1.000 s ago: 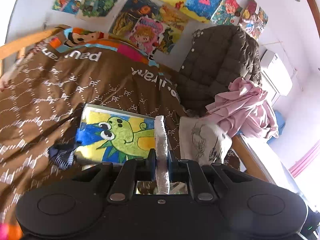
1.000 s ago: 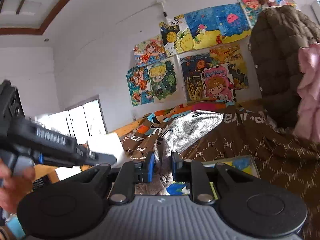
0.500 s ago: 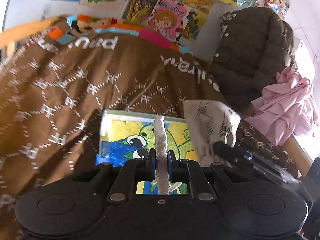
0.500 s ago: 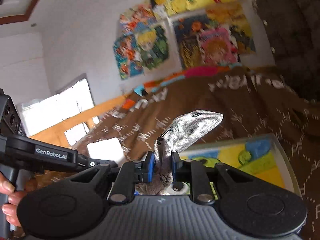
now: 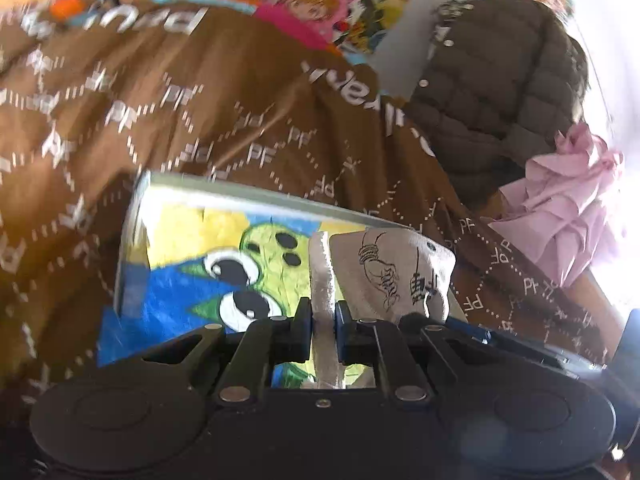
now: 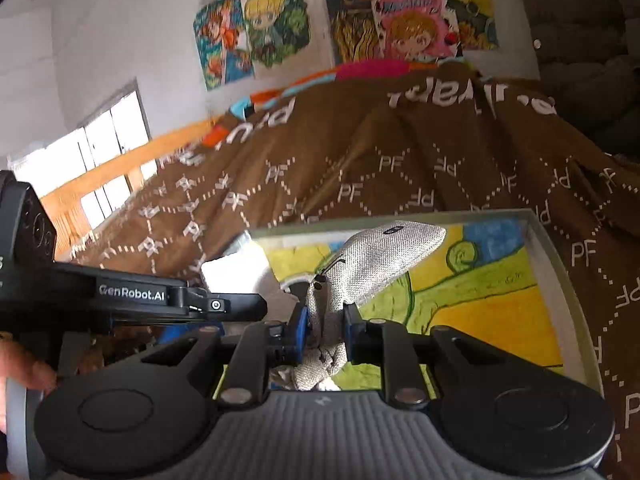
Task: Organize soft objects
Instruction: 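Lift the pouch and sock and carry both toward the grey tray, then lower the pouch and sock into the tray and open both grippers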
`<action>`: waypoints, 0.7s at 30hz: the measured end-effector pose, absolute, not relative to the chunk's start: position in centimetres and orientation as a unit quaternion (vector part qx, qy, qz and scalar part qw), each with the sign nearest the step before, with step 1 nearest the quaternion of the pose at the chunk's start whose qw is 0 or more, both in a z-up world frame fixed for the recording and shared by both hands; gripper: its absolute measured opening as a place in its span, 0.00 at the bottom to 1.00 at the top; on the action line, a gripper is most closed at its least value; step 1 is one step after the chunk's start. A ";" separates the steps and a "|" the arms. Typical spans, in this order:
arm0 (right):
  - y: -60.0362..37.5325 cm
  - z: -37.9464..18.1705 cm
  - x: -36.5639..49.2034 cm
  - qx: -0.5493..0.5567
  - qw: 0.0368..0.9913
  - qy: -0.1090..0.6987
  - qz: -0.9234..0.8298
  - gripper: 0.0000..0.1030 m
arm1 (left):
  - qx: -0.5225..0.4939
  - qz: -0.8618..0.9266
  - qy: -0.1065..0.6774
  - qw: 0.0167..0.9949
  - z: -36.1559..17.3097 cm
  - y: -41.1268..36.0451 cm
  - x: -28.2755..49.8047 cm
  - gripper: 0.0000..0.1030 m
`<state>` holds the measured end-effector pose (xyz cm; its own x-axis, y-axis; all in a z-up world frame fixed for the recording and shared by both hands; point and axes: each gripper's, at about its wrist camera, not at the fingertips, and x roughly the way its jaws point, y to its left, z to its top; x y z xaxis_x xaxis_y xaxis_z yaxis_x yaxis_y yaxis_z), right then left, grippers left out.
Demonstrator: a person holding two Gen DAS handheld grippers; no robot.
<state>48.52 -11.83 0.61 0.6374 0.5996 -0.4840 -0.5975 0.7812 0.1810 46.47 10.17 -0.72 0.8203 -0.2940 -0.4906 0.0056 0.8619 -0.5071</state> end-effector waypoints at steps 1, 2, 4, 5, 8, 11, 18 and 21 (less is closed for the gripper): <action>-11.7 0.4 48.6 -0.002 0.904 0.272 0.330 0.20 | -0.261 -0.080 0.293 0.916 -1.2 10.5 46.6 0.12; -11.6 0.3 48.5 -0.005 0.903 0.275 0.330 0.21 | -0.272 -0.079 0.299 0.911 -1.7 10.7 46.7 0.12; -11.4 0.1 48.6 -0.006 0.901 0.283 0.329 0.21 | -0.288 -0.073 0.311 0.903 -2.8 11.1 47.0 0.12; -11.4 0.2 48.7 -0.007 0.900 0.285 0.329 0.22 | -0.291 -0.068 0.317 0.900 -3.1 11.2 47.1 0.12; -10.9 0.0 48.5 -0.018 0.900 0.291 0.325 0.24 | -0.276 -0.065 0.328 0.901 -3.6 11.2 47.2 0.14; -10.6 -0.2 48.7 -0.025 0.897 0.306 0.317 0.27 | -0.252 -0.062 0.331 0.907 -3.4 10.9 47.2 0.15; -10.8 -0.5 48.7 -0.021 0.899 0.327 0.291 0.41 | -0.197 -0.035 0.347 0.916 -3.1 10.6 46.8 0.26; -11.1 -0.4 48.5 -0.020 0.902 0.327 0.282 0.61 | -0.189 -0.022 0.351 0.917 -3.0 11.1 46.2 0.33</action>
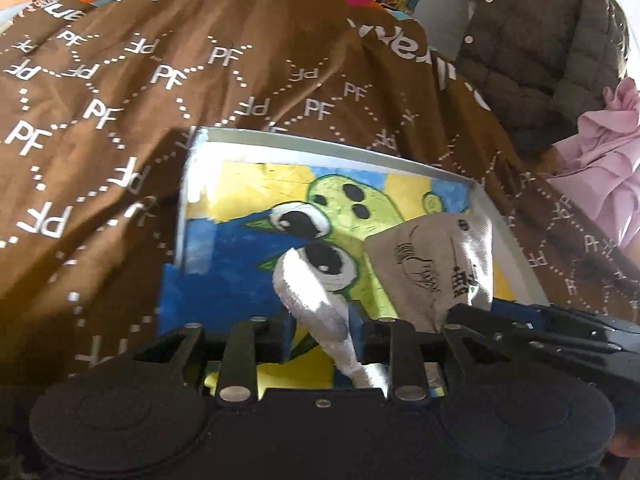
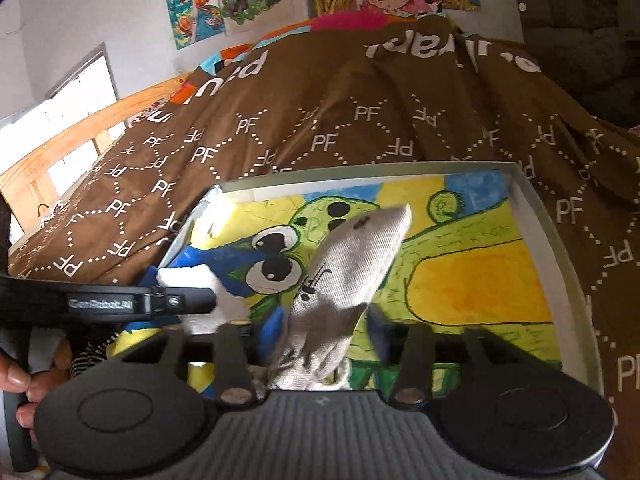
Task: Organize soft objects
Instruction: 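Lower the pouch and sock into the tray and open both grippers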
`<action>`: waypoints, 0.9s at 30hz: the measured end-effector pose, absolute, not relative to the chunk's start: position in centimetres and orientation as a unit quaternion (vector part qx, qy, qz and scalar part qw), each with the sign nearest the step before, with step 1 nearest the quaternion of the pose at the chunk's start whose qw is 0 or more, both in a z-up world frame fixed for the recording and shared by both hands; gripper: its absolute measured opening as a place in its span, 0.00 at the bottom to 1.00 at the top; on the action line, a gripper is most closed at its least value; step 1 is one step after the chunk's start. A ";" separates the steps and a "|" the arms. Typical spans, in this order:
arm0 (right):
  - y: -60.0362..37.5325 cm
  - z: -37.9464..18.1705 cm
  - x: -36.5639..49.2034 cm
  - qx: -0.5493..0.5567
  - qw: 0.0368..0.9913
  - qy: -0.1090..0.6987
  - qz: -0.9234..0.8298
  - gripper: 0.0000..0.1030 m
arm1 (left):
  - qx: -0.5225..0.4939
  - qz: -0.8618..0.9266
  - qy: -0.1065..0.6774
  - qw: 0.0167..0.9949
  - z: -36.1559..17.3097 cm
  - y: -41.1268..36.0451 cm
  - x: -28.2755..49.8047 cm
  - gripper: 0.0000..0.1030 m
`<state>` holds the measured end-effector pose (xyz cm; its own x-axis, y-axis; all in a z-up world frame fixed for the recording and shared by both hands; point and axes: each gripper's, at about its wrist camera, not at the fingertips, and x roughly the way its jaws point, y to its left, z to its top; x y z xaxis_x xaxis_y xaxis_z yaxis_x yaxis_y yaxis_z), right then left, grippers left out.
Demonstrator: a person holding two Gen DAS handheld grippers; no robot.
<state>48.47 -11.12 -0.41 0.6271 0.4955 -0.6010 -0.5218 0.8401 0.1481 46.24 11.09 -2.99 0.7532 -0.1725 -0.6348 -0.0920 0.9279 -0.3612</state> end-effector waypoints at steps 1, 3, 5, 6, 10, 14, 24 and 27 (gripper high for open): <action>-11.2 -0.3 48.3 -0.021 0.903 0.325 0.281 0.63 | -0.189 -0.017 0.350 0.917 -2.9 11.3 46.0 0.36; -11.4 0.1 48.0 -0.021 0.905 0.323 0.278 0.72 | -0.187 -0.008 0.345 0.920 -2.7 11.5 45.4 0.51; -11.6 0.6 47.5 -0.021 0.908 0.316 0.274 0.79 | -0.179 -0.001 0.338 0.924 -2.2 11.4 44.8 0.59; -11.7 0.8 47.3 -0.021 0.910 0.312 0.273 0.83 | -0.176 0.002 0.333 0.927 -2.0 11.4 44.5 0.63; -12.6 2.1 45.8 -0.003 0.917 0.284 0.278 0.99 | -0.176 0.014 0.301 0.937 -0.7 11.4 42.8 0.77; -13.8 3.3 43.7 0.017 0.923 0.253 0.290 1.00 | -0.181 0.018 0.263 0.947 0.8 11.4 40.6 0.97; -15.7 5.1 37.6 0.012 0.932 0.219 0.288 1.00 | -0.162 0.060 0.172 0.970 3.9 10.0 33.4 0.99; -16.2 5.4 35.4 0.002 0.935 0.213 0.284 1.00 | -0.154 0.064 0.163 0.972 4.6 9.2 31.2 0.99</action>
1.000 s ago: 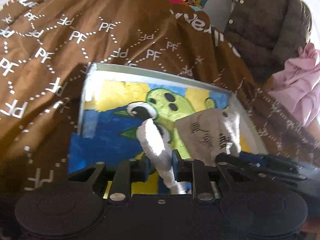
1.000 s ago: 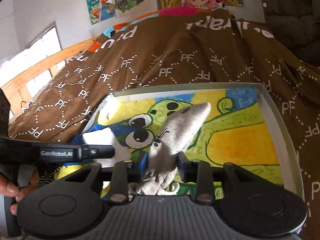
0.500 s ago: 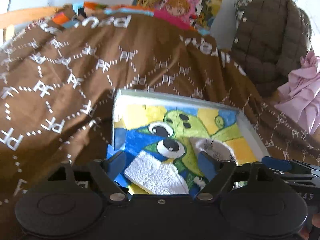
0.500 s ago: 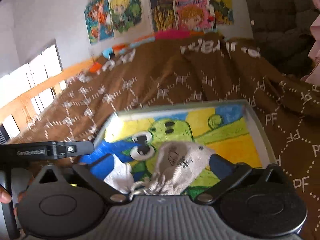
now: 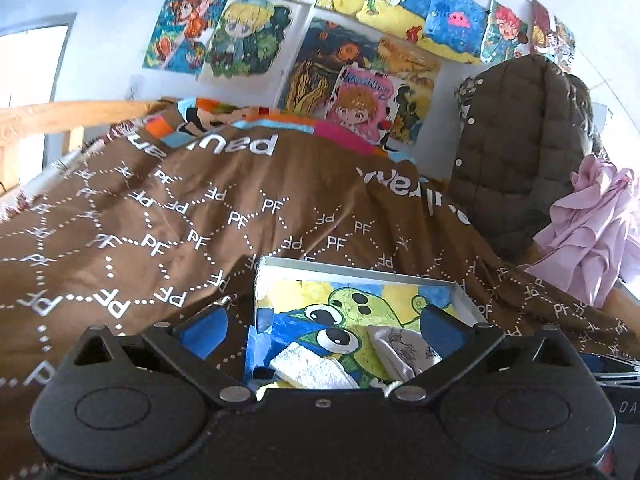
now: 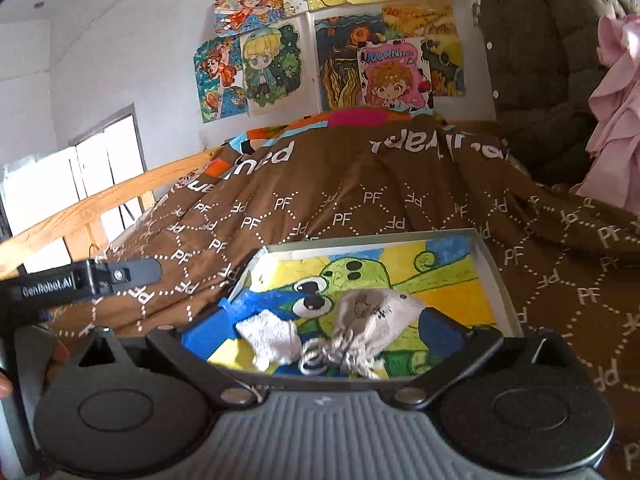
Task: Organize soft objects
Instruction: 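Lower the pouch and sock into the tray and open both grippers, then move both tools back over the pile of items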
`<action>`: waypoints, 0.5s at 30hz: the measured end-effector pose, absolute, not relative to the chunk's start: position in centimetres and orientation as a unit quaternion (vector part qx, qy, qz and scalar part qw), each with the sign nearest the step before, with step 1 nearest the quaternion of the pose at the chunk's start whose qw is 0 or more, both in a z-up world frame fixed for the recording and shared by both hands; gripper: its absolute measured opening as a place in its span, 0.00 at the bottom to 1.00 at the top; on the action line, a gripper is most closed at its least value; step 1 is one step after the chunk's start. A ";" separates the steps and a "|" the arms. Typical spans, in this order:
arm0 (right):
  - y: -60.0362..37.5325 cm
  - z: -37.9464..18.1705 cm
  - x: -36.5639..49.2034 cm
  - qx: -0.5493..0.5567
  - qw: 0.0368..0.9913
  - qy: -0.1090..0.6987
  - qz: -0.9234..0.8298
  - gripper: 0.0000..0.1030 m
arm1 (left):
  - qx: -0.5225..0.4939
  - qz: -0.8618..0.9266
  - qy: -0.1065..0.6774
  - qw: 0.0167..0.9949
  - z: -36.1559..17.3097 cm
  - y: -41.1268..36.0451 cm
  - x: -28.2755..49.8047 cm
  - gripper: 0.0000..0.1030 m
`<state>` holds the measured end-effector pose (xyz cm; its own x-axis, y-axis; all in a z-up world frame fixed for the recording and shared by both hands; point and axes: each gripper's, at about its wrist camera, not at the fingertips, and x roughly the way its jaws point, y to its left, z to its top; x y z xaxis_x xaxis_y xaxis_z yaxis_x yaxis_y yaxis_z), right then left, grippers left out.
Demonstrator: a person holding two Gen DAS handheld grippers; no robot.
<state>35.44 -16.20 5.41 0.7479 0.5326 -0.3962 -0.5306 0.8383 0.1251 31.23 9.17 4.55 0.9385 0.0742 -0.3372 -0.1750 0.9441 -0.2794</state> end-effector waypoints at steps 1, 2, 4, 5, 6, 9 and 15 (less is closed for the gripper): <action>-16.5 5.5 34.6 -0.004 0.937 0.206 0.281 1.00 | -0.153 0.066 0.163 0.973 4.7 8.9 30.6 0.99; -16.7 5.4 33.6 -0.009 0.940 0.199 0.277 1.00 | -0.153 0.069 0.162 0.972 4.9 8.7 29.9 0.99; -17.3 5.3 32.0 -0.018 0.942 0.188 0.277 1.00 | -0.161 0.071 0.160 0.971 5.1 8.3 28.3 0.99; -17.6 5.2 31.2 -0.021 0.943 0.184 0.277 1.00 | -0.168 0.072 0.159 0.970 5.2 8.2 27.6 0.99; -18.0 5.1 30.3 -0.022 0.943 0.180 0.277 1.00 | -0.175 0.072 0.161 0.969 5.3 8.1 26.9 0.99; -19.1 4.6 27.9 -0.026 0.944 0.176 0.279 1.00 | -0.194 0.071 0.176 0.963 5.3 7.8 25.2 0.99; -21.2 3.8 23.1 -0.035 0.947 0.169 0.270 1.00 | -0.145 0.088 0.181 0.969 6.1 5.2 21.3 0.99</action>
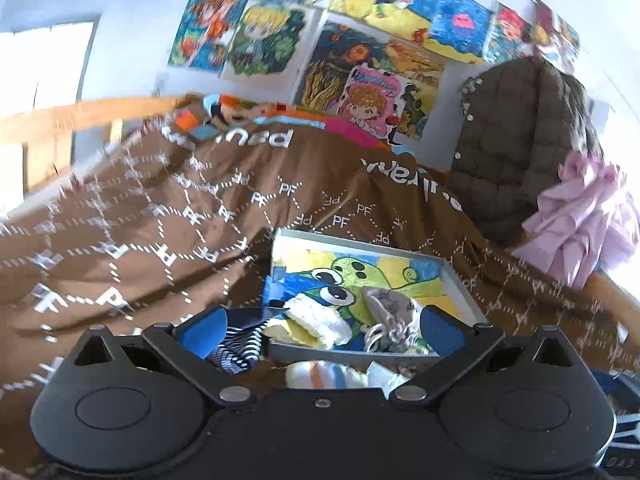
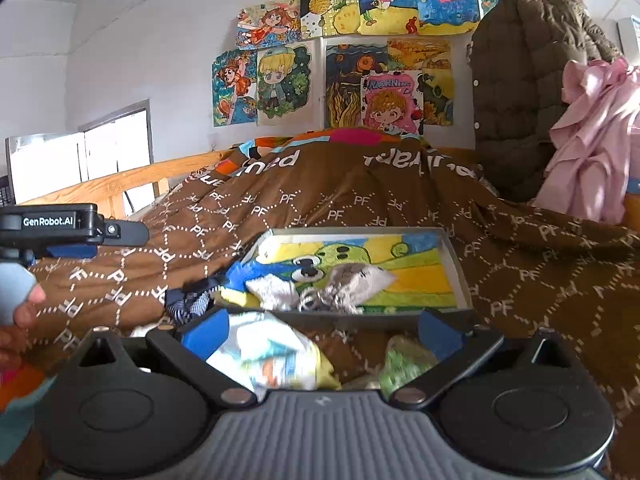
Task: Organize soft objects
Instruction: 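Move both tools back over the pile of items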
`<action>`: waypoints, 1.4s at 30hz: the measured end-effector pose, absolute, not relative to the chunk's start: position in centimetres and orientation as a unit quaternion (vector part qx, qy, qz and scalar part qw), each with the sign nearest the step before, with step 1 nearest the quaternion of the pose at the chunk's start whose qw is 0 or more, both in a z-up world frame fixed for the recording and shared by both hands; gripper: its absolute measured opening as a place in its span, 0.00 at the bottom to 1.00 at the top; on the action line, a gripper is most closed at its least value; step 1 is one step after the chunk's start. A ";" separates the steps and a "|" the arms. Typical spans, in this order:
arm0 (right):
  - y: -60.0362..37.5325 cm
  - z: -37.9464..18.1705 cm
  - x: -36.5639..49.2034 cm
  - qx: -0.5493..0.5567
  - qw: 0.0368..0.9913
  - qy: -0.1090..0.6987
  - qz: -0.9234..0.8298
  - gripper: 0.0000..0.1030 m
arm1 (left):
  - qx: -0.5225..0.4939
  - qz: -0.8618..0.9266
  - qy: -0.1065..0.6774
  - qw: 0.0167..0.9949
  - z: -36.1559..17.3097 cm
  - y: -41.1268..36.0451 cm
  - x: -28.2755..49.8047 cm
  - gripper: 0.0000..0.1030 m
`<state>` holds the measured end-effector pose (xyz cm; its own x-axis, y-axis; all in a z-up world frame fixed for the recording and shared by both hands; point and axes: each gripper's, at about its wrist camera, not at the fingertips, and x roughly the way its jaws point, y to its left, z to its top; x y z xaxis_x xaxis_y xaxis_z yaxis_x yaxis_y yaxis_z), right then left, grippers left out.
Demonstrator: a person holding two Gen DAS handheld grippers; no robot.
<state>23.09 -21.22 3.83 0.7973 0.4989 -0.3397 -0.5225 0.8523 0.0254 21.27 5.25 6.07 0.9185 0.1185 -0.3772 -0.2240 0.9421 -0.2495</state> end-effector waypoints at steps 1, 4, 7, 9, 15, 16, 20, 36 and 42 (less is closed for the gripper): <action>-21.6 3.8 22.4 -0.036 0.948 0.170 0.268 1.00 | -0.134 0.089 0.180 0.970 6.3 4.8 20.7 0.99; -22.4 3.6 20.3 -0.049 0.948 0.176 0.262 1.00 | -0.115 0.084 0.180 0.973 6.5 3.3 18.5 0.99; -22.9 3.3 18.3 -0.075 0.946 0.189 0.251 1.00 | -0.127 0.071 0.182 0.973 6.5 2.1 16.5 0.99; -23.1 2.9 17.1 -0.091 0.944 0.195 0.248 1.00 | -0.132 0.066 0.185 0.972 6.2 1.3 15.5 0.99; -22.8 1.5 14.8 -0.116 0.926 0.240 0.269 1.00 | -0.097 0.042 0.200 0.974 4.3 -1.5 13.4 0.99; -22.7 1.2 14.6 -0.112 0.919 0.253 0.280 1.00 | -0.087 0.036 0.204 0.974 4.0 -1.9 13.2 0.99; -22.3 -0.1 14.9 -0.099 0.897 0.297 0.313 1.00 | -0.057 0.001 0.230 0.972 2.3 -2.7 12.8 0.99; -21.0 -3.8 15.7 -0.084 0.850 0.373 0.361 0.76 | -0.049 -0.117 0.349 0.929 -1.6 -3.6 15.9 0.82; -20.6 -4.4 16.0 -0.082 0.844 0.386 0.364 0.60 | -0.049 -0.131 0.379 0.915 -2.7 -4.2 16.7 0.63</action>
